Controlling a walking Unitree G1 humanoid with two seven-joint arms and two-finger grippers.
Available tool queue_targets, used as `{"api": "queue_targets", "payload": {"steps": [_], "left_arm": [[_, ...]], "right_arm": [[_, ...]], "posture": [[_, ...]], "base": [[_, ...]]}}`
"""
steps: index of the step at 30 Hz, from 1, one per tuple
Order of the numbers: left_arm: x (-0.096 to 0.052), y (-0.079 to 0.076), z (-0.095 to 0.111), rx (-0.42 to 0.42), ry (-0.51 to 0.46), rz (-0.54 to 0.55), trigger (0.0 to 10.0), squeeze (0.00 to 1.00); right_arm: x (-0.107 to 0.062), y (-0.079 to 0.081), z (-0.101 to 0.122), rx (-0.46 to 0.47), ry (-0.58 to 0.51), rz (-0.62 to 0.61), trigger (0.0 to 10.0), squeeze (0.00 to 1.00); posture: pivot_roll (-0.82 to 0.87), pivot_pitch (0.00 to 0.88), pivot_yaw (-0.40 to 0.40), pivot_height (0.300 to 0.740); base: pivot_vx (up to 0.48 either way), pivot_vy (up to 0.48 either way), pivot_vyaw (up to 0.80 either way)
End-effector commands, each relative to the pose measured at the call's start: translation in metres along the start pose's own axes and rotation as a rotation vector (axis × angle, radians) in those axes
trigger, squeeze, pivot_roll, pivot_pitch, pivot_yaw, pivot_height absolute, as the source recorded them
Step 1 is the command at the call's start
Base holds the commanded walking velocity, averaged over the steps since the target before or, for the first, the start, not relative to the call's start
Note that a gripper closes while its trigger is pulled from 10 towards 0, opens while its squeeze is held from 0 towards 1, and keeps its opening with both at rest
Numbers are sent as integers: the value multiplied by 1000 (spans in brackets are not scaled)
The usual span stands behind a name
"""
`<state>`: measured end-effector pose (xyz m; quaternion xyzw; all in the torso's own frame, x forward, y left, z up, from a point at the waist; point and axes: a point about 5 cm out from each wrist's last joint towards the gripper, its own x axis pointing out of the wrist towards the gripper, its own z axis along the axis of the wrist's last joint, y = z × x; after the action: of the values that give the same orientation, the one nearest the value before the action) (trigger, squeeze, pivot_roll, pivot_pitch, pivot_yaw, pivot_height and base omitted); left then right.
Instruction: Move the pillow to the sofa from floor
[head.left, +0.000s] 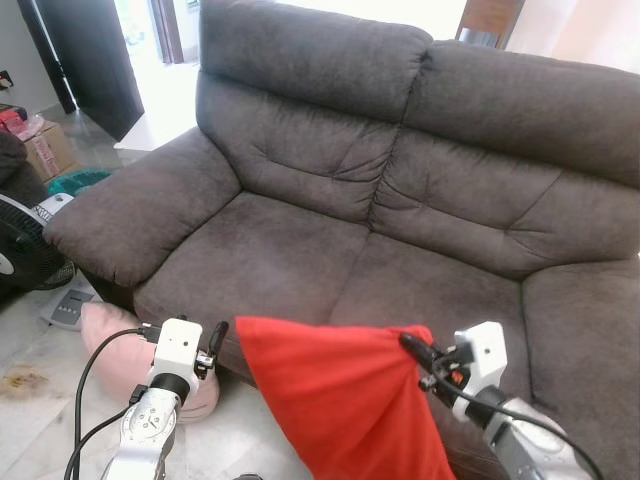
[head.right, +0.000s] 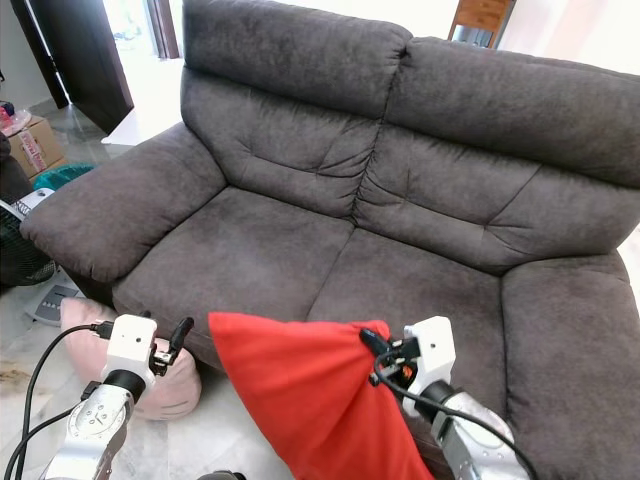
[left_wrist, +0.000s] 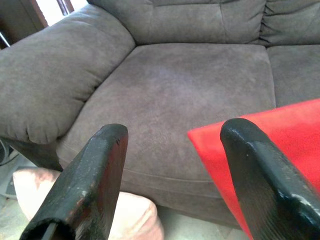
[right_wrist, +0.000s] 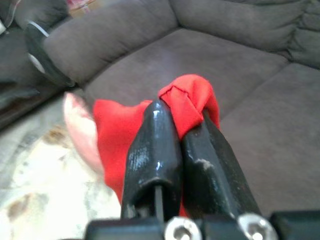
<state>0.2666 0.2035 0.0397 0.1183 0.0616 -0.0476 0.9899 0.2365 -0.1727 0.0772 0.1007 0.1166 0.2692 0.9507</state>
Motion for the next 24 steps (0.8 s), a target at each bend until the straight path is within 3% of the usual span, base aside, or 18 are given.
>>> {"api": "queue_targets", "payload": {"steps": [1,6,13,17,24], "left_arm": [[-2,-6,0,-1,7,-37,10000,0],[-4,-9,-1,3,18,-80,10000,0],[-10,-10,-1,9,48,-230,10000,0],[-22,-7,0,50,107,-412,10000,0],[-44,3,-3,138,235,-688,10000,0]], "right_arm": [[4,9,41,-48,-161,70,10000,0],[2,20,44,19,-149,184,10000,0],[-13,29,26,-35,20,345,10000,0],[-21,29,22,-63,106,405,10000,0],[-25,28,22,-104,161,455,10000,0]], "posture": [[150,18,-88,740],[152,20,-88,740],[155,21,-91,740],[157,20,-92,740],[167,16,-94,740]], "base": [[0,0,0],[0,0,0],[0,0,0],[0,0,0],[0,0,0]]}}
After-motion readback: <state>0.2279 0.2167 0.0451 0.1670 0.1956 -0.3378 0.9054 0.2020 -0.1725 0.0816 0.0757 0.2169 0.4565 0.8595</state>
